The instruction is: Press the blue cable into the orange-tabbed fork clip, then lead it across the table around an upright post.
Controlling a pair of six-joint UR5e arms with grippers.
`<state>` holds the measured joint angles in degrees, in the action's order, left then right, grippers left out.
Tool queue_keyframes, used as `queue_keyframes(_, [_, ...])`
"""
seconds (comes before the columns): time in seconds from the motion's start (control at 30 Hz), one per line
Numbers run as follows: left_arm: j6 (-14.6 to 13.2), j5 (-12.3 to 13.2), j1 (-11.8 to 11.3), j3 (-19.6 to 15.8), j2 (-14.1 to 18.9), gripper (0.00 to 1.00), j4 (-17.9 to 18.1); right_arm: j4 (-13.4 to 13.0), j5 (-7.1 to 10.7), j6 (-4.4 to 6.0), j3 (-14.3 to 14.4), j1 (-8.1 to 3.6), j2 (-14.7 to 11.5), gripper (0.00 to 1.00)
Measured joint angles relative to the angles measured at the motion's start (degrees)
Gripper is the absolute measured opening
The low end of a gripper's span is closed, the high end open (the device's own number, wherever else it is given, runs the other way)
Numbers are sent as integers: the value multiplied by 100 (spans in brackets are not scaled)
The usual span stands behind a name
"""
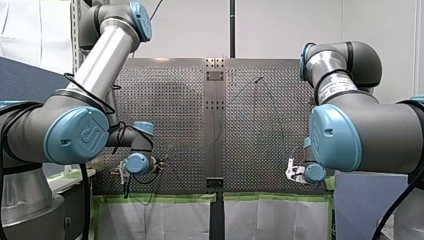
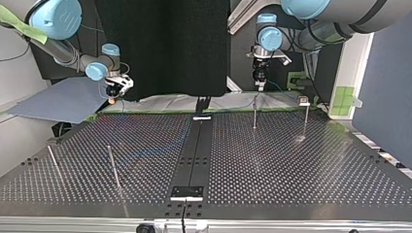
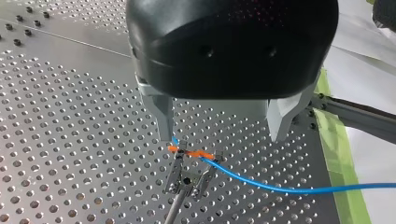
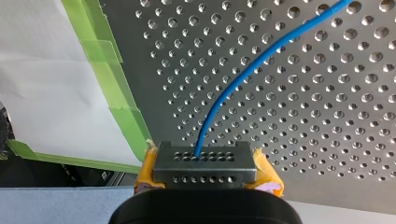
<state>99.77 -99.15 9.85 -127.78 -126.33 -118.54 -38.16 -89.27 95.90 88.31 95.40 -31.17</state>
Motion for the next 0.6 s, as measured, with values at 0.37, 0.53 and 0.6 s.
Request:
queue_keyframes(0.37, [-213, -88, 90, 0, 166, 100, -76, 6, 5, 0, 0, -1, -1, 0])
queue_keyframes(0.53, [-392, -311, 318, -2, 406, 100, -301, 16, 5, 1, -1, 0, -1, 0])
queue_keyframes(0.6, [-363, -408, 414, -2, 503, 100, -400, 16, 5, 4, -1, 0, -1, 0])
